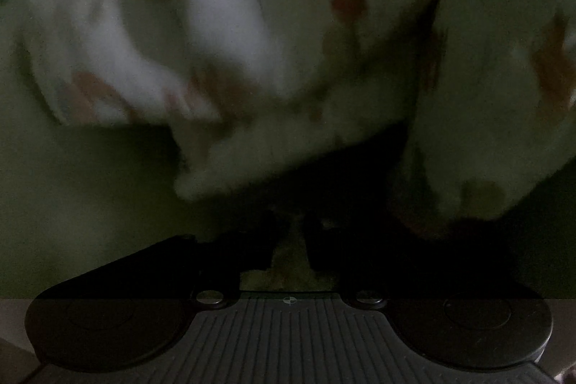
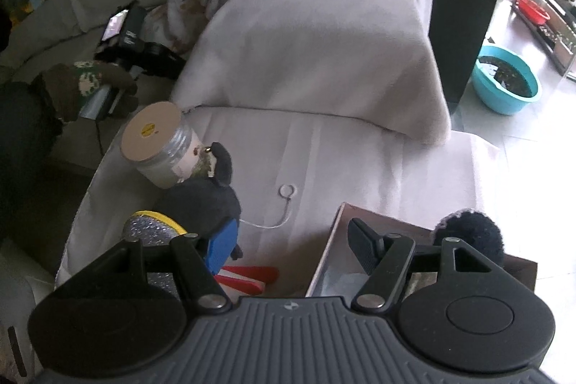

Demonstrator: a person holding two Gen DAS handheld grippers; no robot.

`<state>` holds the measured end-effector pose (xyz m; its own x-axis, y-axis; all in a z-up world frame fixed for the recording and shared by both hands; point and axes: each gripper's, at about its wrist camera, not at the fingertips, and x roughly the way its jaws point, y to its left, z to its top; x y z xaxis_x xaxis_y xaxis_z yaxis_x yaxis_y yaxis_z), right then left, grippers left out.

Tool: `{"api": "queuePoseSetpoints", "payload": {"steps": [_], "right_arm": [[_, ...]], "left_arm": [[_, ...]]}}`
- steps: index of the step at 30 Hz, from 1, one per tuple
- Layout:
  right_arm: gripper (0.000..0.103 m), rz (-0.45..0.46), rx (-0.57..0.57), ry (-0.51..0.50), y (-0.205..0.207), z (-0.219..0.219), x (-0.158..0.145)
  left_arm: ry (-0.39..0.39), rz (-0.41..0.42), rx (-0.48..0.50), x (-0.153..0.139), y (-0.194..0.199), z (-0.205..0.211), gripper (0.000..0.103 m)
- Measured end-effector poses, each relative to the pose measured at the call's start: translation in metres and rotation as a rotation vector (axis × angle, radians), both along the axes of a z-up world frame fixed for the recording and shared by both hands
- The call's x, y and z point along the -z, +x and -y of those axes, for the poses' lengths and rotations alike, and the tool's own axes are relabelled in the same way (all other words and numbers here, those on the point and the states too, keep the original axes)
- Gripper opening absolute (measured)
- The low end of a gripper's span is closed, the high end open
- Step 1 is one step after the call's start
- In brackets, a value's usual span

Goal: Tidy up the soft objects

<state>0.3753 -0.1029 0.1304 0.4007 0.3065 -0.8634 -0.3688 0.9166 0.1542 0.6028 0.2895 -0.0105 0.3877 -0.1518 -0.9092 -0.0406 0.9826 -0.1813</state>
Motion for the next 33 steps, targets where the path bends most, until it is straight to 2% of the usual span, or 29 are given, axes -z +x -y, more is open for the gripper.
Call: {"api": "queuePoseSetpoints", "payload": {"steps": [1,3,5,6,10,11,12,13,14,16,17,19,20,22,25,27,30,33], "right_arm": [[0.069,-0.002,-0.007,0.003,0.000,-0.001,0.000],[0.069,-0.001,-0.019,0.003,-0.002,-0.002,0.000],[0.069,0.004,-0.028,0.000,-0.004,-0.003,0.000],[0.069,0.005,-0.030,-0.002,-0.004,-0.002,0.000],[0.069,-0.002,-0.025,0.004,-0.002,-0.001,0.003],[0.069,-0.004,-0.022,0.004,-0.001,0.000,0.004],[0.069,-0.007,-0.019,0.003,-0.001,0.000,0.005],[0.069,-0.010,-0.020,0.002,-0.001,0.001,0.006],[0.069,-0.012,-0.022,0.000,-0.002,0.002,0.006],[0.069,-0.007,-0.024,-0.006,-0.003,0.003,0.006],[0.069,-0.005,-0.020,-0.008,-0.003,0.005,0.006],[0.069,-0.007,-0.008,-0.001,-0.003,0.008,0.006],[0.069,-0.008,-0.003,0.002,-0.003,0.009,0.006],[0.069,-0.007,0.005,0.004,-0.003,0.010,0.006],[0.069,0.003,0.010,0.003,-0.008,0.010,0.001],[0.069,0.025,0.008,-0.004,-0.013,0.011,-0.006],[0.069,0.064,0.012,-0.003,-0.021,0.015,-0.019],[0.069,0.074,0.015,0.024,-0.029,0.018,-0.025]], "left_arm": [[-0.022,-0.032,0.010,0.008,0.001,0.001,0.025],[-0.062,-0.070,0.027,0.020,0.001,0.006,0.043],[-0.066,-0.068,0.056,0.020,0.002,0.011,0.050],[-0.067,-0.074,0.072,0.020,0.005,0.013,0.051],[0.058,-0.093,0.201,0.018,0.007,0.036,0.051],[0.092,-0.094,0.219,0.018,0.007,0.041,0.049],[0.137,-0.099,0.232,0.019,0.008,0.044,0.041],[0.189,-0.103,0.248,0.019,0.008,0.047,0.041],[0.217,-0.099,0.250,0.017,0.009,0.050,0.042],[0.277,-0.089,0.212,0.015,0.012,0.048,0.053],[0.295,-0.085,0.199,0.015,0.012,0.050,0.055],[0.276,-0.070,0.180,0.016,0.013,0.046,0.053],[0.256,-0.067,0.160,0.013,0.012,0.042,0.047],[0.208,-0.061,0.114,0.007,0.001,0.031,0.017],[0.153,-0.028,0.081,0.002,-0.008,0.017,0.015],[0.094,0.023,0.039,-0.013,-0.019,0.007,0.015],[0.015,0.113,0.031,-0.056,-0.043,-0.001,0.015],[-0.001,0.186,0.070,-0.102,-0.067,0.013,0.015]]}}
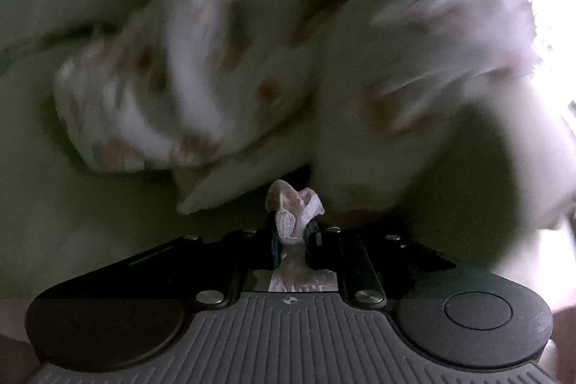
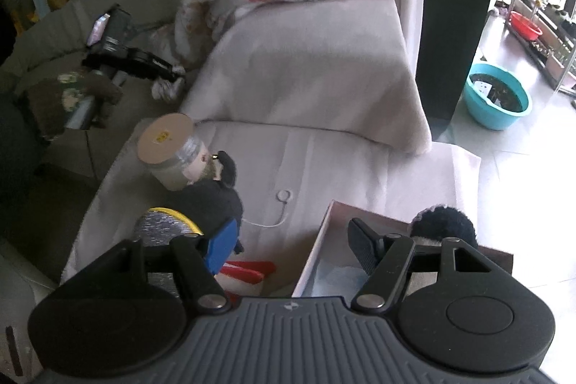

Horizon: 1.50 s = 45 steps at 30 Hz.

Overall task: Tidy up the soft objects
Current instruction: 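Grasp the yellow-rimmed round scrubber pad with the right gripper while the left gripper holds the white lace item, then carry the lace item and scrubber pad into the pink box and open both grippers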

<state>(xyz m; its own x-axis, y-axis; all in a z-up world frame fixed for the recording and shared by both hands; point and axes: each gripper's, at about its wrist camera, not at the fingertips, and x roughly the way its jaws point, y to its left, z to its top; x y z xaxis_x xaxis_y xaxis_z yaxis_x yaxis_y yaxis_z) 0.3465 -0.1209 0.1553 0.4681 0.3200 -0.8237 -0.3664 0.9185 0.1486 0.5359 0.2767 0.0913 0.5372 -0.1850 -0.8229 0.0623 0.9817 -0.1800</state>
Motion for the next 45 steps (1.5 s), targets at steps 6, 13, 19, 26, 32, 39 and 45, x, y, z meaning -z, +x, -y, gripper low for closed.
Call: {"api": "queuePoseSetpoints", "payload": {"steps": [6,13,19,26,32,39,45], "right_arm": [[0.080,-0.046,-0.062,0.049,-0.021,-0.014,0.010],[0.081,-0.092,-0.226,-0.028,-0.021,-0.064,0.033],[0.081,-0.145,-0.287,-0.111,0.015,-0.112,0.073],[0.029,-0.156,-0.381,-0.103,-0.001,-0.124,0.065],[0.014,0.031,-0.333,-0.024,-0.036,-0.085,-0.017],[0.014,0.236,-0.216,-0.013,-0.077,-0.010,-0.100],[0.014,0.269,-0.125,-0.046,-0.096,0.038,-0.111]], "left_arm": [[-0.124,0.147,0.077,-0.064,-0.046,0.060,0.015],[-0.135,0.136,0.211,-0.049,-0.080,0.118,0.015],[-0.136,0.104,0.220,-0.042,-0.096,0.130,0.015],[-0.112,0.074,0.176,-0.031,-0.086,0.113,0.015],[-0.102,0.113,0.104,-0.052,-0.083,0.104,0.015],[-0.097,0.155,0.122,-0.091,-0.090,0.131,0.015],[-0.134,0.154,0.301,-0.100,-0.110,0.208,0.016]]}}
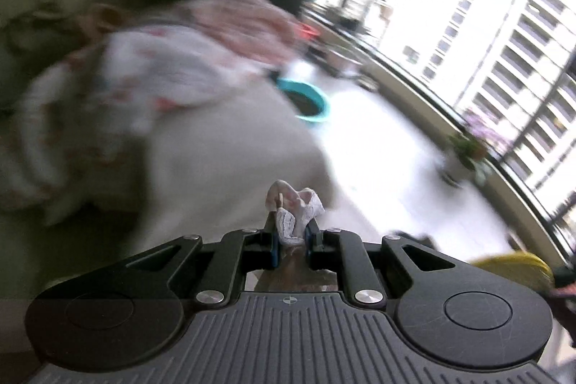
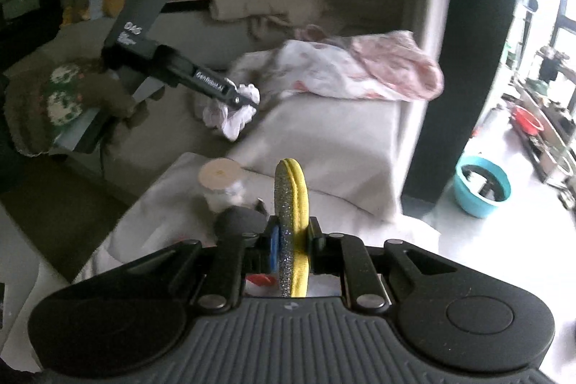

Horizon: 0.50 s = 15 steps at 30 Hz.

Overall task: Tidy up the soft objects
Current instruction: 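Carry the lace item and scrubber pad into the pink box and open both grippers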

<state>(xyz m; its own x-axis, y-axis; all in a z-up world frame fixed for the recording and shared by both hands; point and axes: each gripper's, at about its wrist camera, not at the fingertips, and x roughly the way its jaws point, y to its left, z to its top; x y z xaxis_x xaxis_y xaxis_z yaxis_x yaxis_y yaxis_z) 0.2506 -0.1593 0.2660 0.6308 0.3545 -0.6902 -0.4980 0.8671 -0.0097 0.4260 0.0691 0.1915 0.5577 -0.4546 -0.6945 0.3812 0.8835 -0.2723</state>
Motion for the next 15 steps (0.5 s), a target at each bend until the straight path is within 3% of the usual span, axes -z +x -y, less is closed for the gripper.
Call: {"api": "queuePoseSetpoints", "payload": {"steps": [6,15], "right_arm": [[0.014,-0.003,0.095,-0.010,-0.017,0.047,0.007],[0.015,-0.026,0.239,0.010,-0.023,0.102,0.025]], "left_arm": [[-0.026,-0.089,0.191,0.022,-0.024,0.083,0.016],[-0.054,-0.247,0.312,0.070,-0.035,0.154,0.024]]}}
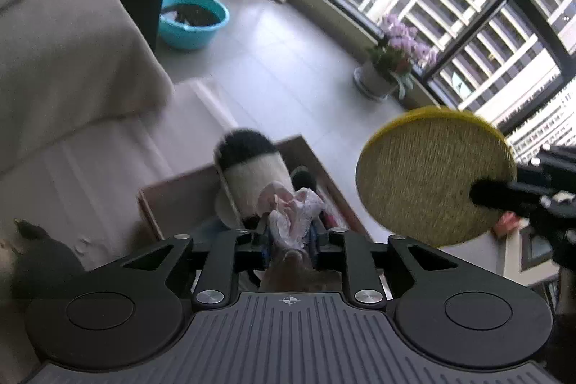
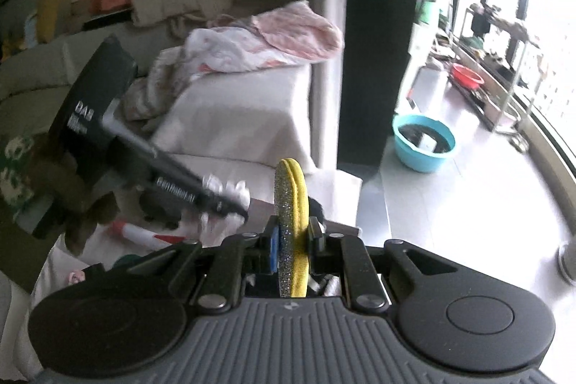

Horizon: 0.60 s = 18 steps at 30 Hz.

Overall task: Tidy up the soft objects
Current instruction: 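Carry the lace item and scrubber pad into the pink box and open both grippers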

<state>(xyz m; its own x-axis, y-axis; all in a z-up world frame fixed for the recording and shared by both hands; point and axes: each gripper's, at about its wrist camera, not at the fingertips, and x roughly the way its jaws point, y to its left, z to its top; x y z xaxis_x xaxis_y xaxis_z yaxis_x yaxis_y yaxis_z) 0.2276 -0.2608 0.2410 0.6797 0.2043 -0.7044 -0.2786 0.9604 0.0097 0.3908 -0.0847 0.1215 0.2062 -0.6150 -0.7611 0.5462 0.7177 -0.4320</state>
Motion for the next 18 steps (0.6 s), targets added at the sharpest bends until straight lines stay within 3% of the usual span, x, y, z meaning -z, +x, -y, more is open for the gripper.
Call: {"api": "queuePoseSetpoints", "payload": {"steps": [4,7,10,13,18], "right_arm": [[0.015,-0.029,0.028,0.015,0.001,0.009,0.016],[0.015,-0.059,0.034,0.067,0.008,0.009,0.026],[0.015,-0.072,0.041,0.084,0.013,0.006,0.033],[0.015,-0.036,0.064,0.060,0.017,0.003,0.034],[0.014,-0.046,0.050,0.164,0.023,0.009,0.032]], "left_arm": [[0.027,0.025,0.009,0.011,-0.006,0.006,0.025],[-0.031,0.048,-0.009,0.010,-0.010,-0.003,0.025],[-0.034,0.045,-0.006,0.011,-0.013,-0.011,0.025],[0.012,0.008,0.081,0.027,-0.021,0.000,0.026],[0.166,0.220,0.312,0.044,-0.060,0.035,0.027]]}}
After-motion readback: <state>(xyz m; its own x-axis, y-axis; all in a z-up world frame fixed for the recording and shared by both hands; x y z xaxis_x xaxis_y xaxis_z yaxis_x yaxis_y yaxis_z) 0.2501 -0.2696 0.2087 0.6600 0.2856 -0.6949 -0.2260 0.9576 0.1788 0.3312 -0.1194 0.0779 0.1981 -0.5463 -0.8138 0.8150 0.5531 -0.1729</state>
